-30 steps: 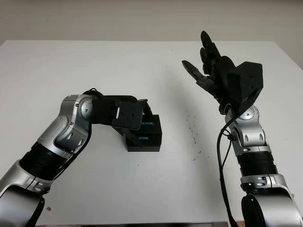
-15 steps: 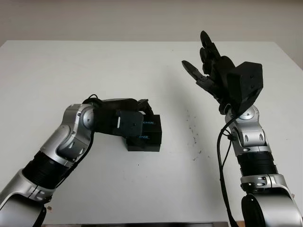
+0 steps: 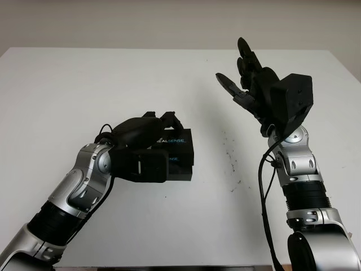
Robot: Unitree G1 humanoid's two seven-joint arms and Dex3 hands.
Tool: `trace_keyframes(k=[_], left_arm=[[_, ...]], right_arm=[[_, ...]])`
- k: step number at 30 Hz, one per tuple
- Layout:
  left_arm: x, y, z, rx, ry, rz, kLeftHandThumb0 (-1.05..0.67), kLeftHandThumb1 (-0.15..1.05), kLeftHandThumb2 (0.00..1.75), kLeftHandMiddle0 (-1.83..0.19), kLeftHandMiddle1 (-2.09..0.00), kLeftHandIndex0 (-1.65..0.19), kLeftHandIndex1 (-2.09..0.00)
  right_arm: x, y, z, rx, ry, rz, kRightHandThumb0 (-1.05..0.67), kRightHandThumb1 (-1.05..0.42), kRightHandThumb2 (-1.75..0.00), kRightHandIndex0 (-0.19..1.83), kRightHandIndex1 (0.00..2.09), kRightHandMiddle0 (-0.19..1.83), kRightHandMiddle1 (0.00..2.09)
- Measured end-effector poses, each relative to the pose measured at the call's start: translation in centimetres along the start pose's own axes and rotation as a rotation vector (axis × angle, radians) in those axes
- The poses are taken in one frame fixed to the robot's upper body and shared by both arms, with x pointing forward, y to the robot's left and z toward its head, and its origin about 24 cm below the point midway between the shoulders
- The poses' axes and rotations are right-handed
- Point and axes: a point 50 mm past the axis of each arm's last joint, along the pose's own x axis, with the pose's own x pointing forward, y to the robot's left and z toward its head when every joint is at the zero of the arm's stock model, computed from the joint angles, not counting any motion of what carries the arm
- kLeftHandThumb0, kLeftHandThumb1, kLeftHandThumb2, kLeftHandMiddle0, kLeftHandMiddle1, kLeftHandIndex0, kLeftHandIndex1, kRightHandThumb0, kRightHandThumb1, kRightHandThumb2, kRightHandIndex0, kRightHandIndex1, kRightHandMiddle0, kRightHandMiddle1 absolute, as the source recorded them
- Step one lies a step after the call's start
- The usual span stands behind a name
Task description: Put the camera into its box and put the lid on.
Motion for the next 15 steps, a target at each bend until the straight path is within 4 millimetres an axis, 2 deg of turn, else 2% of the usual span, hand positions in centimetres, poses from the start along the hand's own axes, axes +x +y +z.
trace_keyframes(k=[7,15], left_arm=[[-0.3,0.6,0.2,-0.044,0.0,0.052,-0.23,1.05,0.32,-0.93,-2.09,-0.36,-2.09],[-0.8,1.4,0.7,-0.048,-0.011,0.07,-0.24,1.05,0.26,-0.95,-2.09,-0.4,-2.09]], right_arm=[[0.0,0.1,0.0,0.005,-0.001,0.003,-0.49,-1.05,-0.18,-0.09,0.06,-0.07,0.06],[0.0,0.2,-0.1,-0.006,0.004,0.002,-0.51,-1.05,-0.18,-0.07,0.06,-0.06,0.06]])
